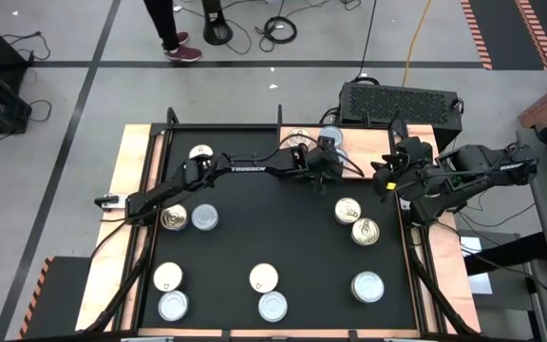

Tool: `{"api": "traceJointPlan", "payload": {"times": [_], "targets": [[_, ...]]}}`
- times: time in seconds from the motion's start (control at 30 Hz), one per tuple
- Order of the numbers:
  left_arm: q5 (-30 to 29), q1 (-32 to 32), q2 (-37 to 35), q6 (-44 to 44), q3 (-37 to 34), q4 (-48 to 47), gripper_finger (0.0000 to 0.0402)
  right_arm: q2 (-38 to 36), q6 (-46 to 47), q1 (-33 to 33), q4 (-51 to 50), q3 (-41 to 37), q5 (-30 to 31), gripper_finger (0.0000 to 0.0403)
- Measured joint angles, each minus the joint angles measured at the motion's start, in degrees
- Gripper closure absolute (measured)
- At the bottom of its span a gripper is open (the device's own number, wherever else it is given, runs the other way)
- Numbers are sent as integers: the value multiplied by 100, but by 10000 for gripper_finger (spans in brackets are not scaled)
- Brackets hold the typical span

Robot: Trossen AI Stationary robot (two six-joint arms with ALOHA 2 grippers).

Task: Stack canned seafood by type on shelf
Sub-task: Put the green tuna can on the shelf aligned with the other green tuna can, then stack the blue pink tuna can on top of the other blue pink tuna can on the shelf

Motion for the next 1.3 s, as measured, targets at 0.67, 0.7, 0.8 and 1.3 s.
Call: {"api": "traceJointPlan", "payload": {"times": [0.67,0.7,0.8,1.3], "targets": [[-413,-106,85,4,4,-371,345,80,40,0,195,0,0,216],[-475,-125,84,5,4,-399,345,80,41,0,209,0,0,216],[-640,-159,81,7,4,-436,345,82,37,0,242,0,-1,216],[-968,-302,-147,7,11,-510,345,84,-23,-2,301,0,-111,216]]}}
